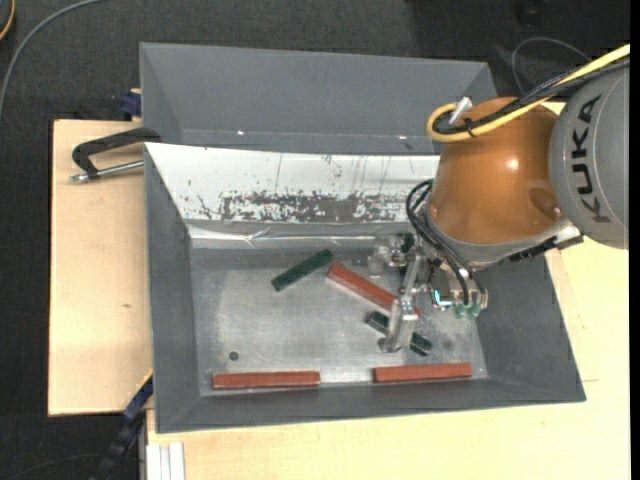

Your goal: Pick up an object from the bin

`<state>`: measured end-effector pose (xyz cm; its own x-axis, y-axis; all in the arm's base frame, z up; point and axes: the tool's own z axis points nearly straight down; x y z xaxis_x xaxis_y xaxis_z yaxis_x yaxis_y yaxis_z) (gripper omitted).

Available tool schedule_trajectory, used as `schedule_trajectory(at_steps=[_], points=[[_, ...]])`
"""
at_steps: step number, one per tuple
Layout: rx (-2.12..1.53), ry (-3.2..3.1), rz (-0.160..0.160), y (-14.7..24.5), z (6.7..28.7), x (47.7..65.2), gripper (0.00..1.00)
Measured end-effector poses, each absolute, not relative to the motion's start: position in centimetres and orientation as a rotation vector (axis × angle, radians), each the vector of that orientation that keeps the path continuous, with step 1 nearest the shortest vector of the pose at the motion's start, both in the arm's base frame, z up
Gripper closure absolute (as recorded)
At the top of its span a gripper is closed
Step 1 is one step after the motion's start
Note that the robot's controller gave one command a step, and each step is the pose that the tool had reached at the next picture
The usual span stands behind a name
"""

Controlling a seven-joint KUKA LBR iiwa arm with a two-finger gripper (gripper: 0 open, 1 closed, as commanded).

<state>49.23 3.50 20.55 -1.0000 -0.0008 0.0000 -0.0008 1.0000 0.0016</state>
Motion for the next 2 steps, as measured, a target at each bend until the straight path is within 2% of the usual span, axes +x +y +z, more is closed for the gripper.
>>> schedule_trajectory(at_steps=[1,2], points=[[0.125,-3.146,-0.001,-0.68,7.16,57.55,0.0],[0.125,-3.15,-0.001,-0.67,7.37,57.73,1.0]])
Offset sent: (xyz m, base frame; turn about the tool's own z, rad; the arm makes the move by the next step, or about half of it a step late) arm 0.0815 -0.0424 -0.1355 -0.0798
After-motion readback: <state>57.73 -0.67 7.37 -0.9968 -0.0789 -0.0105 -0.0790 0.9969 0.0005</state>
